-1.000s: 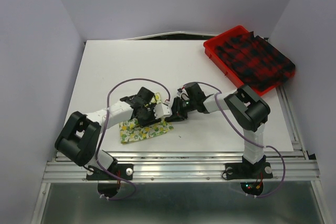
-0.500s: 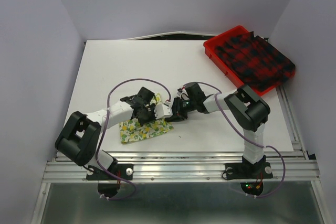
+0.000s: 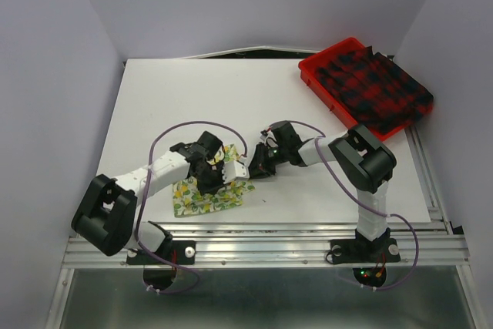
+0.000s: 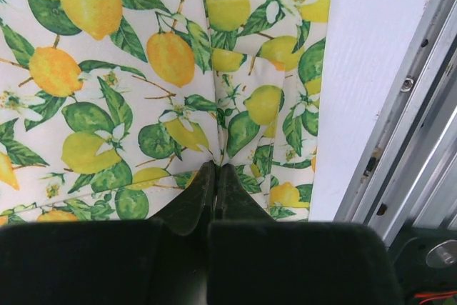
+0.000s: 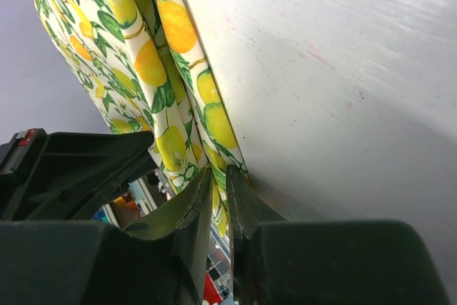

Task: Fold and stack the skirts
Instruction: Fold the skirt

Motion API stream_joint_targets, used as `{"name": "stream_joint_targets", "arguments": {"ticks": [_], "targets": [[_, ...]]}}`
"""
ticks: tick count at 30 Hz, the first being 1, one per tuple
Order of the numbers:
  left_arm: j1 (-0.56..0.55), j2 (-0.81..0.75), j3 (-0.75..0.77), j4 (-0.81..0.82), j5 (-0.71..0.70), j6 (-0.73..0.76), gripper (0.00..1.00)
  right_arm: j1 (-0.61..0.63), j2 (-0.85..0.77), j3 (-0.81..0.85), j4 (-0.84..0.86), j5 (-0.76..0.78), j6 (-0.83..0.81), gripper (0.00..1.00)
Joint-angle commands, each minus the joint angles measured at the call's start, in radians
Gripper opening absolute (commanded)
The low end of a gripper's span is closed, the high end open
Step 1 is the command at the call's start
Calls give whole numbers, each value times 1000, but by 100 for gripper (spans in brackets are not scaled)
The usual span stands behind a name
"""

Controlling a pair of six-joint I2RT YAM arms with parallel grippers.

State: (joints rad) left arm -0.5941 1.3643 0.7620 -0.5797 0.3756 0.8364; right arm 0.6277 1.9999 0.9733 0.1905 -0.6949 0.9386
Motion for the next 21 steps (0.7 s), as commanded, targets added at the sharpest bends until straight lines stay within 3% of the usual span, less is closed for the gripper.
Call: {"name": "stream_joint_targets", "arguments": {"ticks": [1, 7, 15, 21], "targets": [[-6, -30, 16, -55, 46, 3, 0, -6, 31, -7, -43, 83, -24, 19], [-1, -2, 62, -13, 57, -52, 0, -6, 19, 16, -56, 41, -93, 22], [125, 111, 149, 50, 88, -117, 0, -6, -76, -2, -77, 5, -118, 22], [160, 167, 203, 34, 108, -111, 0, -6, -84, 16, -118, -51, -167, 24]]}}
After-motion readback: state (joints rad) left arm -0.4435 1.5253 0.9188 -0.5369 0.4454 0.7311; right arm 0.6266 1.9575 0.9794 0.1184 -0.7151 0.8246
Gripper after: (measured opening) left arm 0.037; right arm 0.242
